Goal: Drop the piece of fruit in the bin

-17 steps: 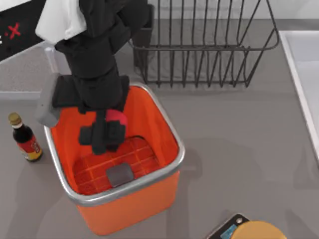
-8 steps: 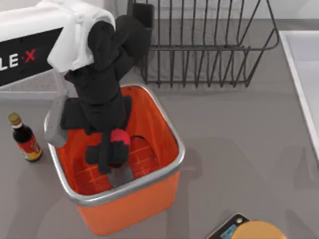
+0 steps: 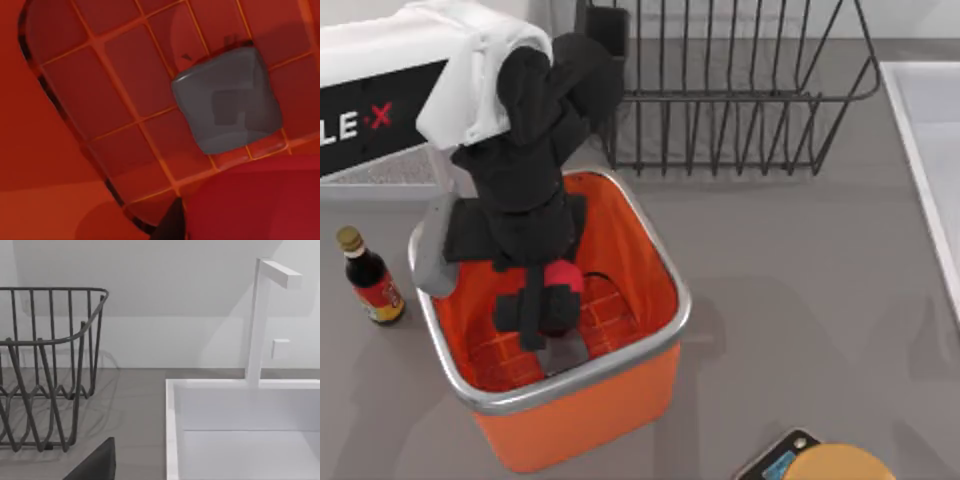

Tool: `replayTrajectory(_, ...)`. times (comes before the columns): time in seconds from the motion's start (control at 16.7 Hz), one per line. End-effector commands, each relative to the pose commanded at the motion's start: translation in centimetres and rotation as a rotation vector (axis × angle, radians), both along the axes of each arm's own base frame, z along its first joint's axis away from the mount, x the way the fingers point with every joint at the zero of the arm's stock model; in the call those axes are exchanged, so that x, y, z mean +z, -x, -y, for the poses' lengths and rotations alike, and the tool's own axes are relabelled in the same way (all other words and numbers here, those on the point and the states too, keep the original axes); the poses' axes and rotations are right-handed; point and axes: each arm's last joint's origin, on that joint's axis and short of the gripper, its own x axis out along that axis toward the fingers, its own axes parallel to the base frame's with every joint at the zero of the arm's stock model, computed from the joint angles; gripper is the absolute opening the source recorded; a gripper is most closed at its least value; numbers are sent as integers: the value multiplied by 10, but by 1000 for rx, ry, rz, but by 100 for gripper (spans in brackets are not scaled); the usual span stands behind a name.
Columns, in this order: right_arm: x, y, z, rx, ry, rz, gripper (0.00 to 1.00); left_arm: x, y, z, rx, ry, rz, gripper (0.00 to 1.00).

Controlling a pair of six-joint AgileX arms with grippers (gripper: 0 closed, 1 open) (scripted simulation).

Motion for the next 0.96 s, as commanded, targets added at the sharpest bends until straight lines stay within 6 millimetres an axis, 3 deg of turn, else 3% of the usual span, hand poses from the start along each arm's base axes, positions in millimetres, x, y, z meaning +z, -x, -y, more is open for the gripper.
replayTrajectory(0.6,0,0,0,0,0,0,100,0,0,0,0,0,0,98)
replayTrajectory(0.96,0,0,0,0,0,0,100,0,0,0,0,0,0,100)
